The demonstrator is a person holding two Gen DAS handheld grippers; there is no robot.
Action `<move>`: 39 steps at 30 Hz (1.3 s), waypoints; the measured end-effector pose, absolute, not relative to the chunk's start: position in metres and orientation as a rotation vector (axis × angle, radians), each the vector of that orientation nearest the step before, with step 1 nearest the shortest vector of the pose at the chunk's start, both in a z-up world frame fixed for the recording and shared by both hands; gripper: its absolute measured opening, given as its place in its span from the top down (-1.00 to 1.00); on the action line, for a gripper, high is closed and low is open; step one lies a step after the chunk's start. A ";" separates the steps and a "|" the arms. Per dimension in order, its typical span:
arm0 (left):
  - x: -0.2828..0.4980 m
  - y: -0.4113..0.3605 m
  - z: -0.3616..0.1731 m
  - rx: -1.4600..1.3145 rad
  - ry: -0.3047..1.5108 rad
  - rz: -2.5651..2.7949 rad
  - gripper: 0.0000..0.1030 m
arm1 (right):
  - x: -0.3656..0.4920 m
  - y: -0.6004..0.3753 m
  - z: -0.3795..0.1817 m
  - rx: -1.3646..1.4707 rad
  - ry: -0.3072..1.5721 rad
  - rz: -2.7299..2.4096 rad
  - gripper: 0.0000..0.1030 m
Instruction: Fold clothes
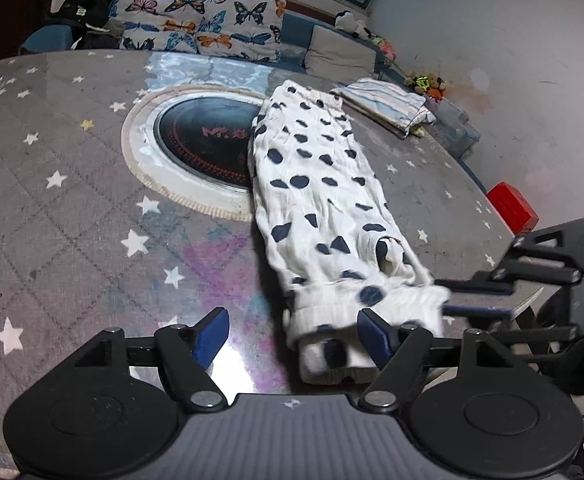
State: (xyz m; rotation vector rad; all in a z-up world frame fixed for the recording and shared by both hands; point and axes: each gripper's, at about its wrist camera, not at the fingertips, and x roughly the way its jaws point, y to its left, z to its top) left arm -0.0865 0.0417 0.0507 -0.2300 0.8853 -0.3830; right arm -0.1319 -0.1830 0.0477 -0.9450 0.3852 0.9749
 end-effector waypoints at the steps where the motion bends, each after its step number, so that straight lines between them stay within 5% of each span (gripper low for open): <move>1: -0.086 0.041 0.051 -0.227 0.881 -0.387 -0.43 | -0.134 -0.187 0.050 -0.960 0.380 0.974 0.82; 9: -0.071 0.019 0.059 -0.177 0.814 -0.453 -0.39 | -0.132 -0.199 0.036 -0.882 0.552 1.043 0.72; 16: -0.055 -0.011 0.052 -0.152 0.809 -0.580 0.03 | -0.069 -0.224 0.071 -0.587 0.630 0.869 0.45; 30: -0.014 0.019 0.053 -0.204 0.808 -0.486 -0.15 | 0.047 -0.222 0.009 -0.297 0.848 0.727 0.27; 39: 0.050 0.019 0.021 -0.235 0.870 -0.383 -0.23 | 0.070 -0.214 0.039 -0.288 0.824 0.757 0.26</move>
